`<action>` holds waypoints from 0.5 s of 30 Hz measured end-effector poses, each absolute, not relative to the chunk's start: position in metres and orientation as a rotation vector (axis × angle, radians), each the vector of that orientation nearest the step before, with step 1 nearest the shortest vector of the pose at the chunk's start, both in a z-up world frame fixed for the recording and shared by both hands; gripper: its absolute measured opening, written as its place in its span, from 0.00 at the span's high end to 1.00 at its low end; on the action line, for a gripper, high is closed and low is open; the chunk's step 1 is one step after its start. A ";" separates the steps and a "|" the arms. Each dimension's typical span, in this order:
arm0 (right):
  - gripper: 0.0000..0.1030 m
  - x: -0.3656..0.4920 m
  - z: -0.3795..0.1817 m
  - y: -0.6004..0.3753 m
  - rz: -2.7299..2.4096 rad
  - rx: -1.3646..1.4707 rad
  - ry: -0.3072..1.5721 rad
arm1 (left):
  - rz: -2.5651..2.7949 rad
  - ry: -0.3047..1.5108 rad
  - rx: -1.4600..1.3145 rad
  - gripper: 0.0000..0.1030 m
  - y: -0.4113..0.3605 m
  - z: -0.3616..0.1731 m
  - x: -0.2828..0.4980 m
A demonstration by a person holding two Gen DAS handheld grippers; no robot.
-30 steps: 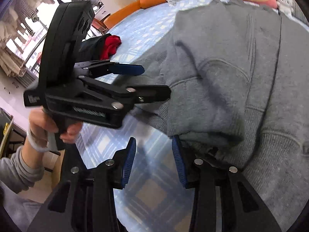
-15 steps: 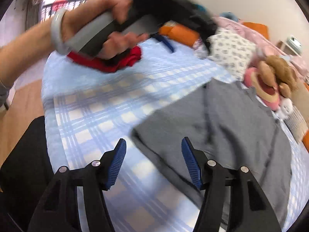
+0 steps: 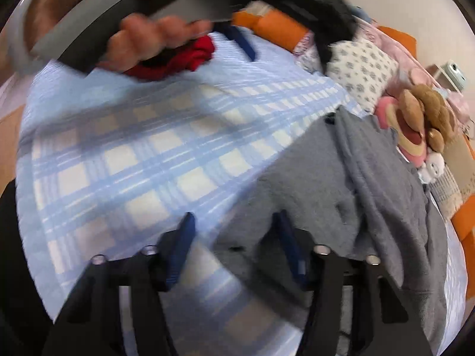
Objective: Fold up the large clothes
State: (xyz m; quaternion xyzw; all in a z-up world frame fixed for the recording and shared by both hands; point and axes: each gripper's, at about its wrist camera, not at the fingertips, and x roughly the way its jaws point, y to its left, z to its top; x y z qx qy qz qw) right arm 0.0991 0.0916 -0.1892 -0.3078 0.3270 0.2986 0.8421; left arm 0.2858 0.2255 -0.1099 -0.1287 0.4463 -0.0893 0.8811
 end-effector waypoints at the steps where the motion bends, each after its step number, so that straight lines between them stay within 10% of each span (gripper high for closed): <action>1: 0.70 0.104 -0.187 0.089 0.621 -0.635 0.697 | -0.182 0.931 -0.274 0.10 0.228 -0.112 0.287; 3: 0.84 0.111 -0.185 0.083 0.617 -0.602 0.718 | -0.176 0.934 -0.289 0.10 0.234 -0.114 0.295; 15: 0.85 0.113 -0.180 0.067 0.702 -0.481 0.753 | -0.475 1.019 -0.345 0.09 0.185 -0.118 0.460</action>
